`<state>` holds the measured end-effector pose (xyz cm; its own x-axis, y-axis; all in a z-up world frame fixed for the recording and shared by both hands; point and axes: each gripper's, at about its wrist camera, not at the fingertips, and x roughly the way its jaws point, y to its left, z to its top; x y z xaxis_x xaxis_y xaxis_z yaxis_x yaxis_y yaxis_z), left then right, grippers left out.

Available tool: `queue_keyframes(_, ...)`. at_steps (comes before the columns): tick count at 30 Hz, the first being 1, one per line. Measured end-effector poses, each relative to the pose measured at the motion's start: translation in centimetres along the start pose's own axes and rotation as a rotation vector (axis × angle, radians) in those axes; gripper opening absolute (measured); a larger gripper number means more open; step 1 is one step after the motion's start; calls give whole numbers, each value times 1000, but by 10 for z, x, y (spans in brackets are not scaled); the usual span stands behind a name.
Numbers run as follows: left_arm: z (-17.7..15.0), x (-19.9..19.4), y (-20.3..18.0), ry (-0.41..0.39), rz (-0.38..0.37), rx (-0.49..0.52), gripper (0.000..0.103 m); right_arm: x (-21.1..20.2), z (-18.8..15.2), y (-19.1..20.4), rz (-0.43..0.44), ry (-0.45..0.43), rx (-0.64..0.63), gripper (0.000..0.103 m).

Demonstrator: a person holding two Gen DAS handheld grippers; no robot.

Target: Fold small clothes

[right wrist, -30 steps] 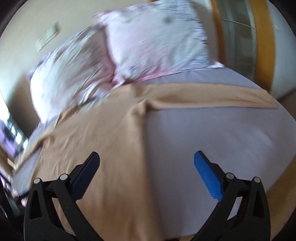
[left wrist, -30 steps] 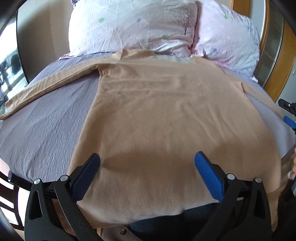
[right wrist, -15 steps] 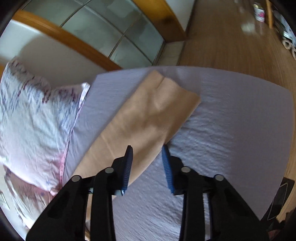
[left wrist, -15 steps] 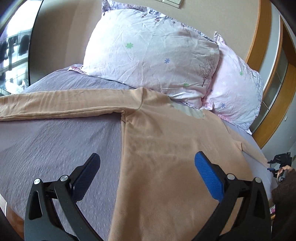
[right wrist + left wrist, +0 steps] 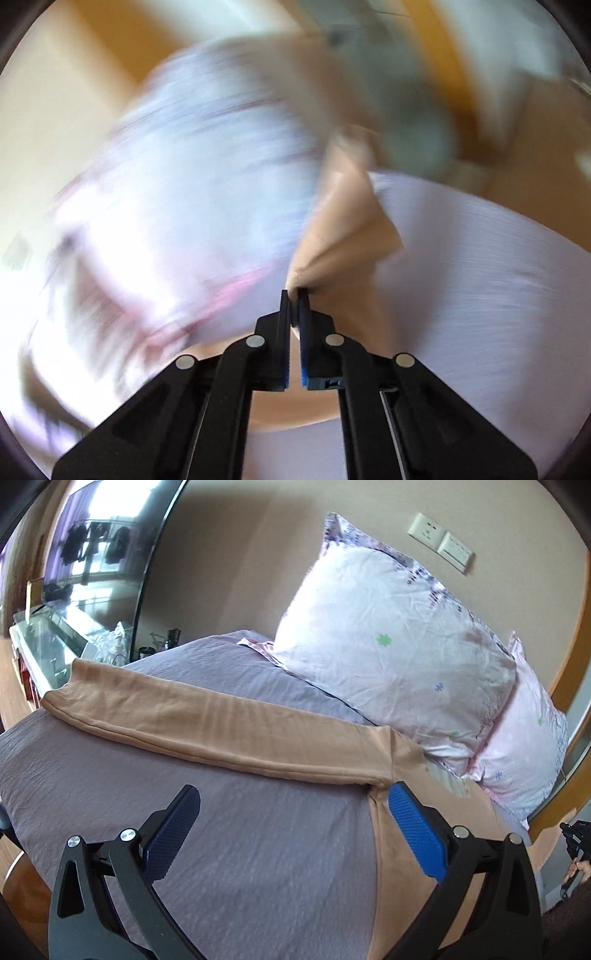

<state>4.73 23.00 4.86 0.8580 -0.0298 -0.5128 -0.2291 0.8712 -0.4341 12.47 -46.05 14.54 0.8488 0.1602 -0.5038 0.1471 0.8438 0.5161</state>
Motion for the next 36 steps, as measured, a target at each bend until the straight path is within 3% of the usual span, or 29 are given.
queue_keyframes(2, 9, 0, 17, 2, 6, -73, 102, 19, -26, 83, 154, 72, -175, 4)
queue_keyframes(5, 19, 2, 41, 20, 24, -160, 102, 55, -80, 170, 314, 227, -337, 4)
queue_keyframes(8, 25, 6, 61, 48, 37, -233, 102, 105, -159, 233, 377, 485, -501, 7)
queue_keyframes(10, 27, 8, 74, 62, 45, -288, 102, 128, -206, 255, 381, 645, -575, 10)
queue_keyframes(12, 31, 11, 86, 74, 51, -327, 102, 134, -217, 264, 392, 648, -584, 21)
queue_keyframes(13, 32, 13, 90, 79, 60, -338, 101, 137, -214, 264, 392, 629, -573, 37)
queue_keyframes(15, 35, 20, 100, 95, 70, -373, 100, 147, -208, 261, 362, 606, -541, 51)
queue_keyframes(18, 37, 33, 110, 137, 81, -435, 94, 171, -219, 258, 314, 737, -551, 53)
queue_keyframes(19, 38, 36, 114, 139, 82, -460, 92, 163, -217, 258, 321, 698, -560, 54)
queue_keyframes(22, 44, 39, 124, 137, 104, -520, 89, 151, -215, 255, 394, 741, -507, 57)
queue_keyframes(26, 54, 43, 141, 132, 116, -628, 82, 121, -202, 247, 459, 694, -487, 65)
queue_keyframes(29, 60, 46, 153, 137, 152, -684, 62, 98, -181, 232, 500, 656, -462, 69)
queue_keyframes(31, 60, 50, 161, 170, 214, -708, 14, 88, -168, 218, 516, 630, -444, 71)
queue_keyframes(33, 63, 53, 165, 188, 224, -700, 7, 75, -155, 205, 521, 590, -436, 72)
queue_keyframes(36, 89, 50, 125, 138, 253, -526, 5, 57, -128, 181, 492, 489, -426, 76)
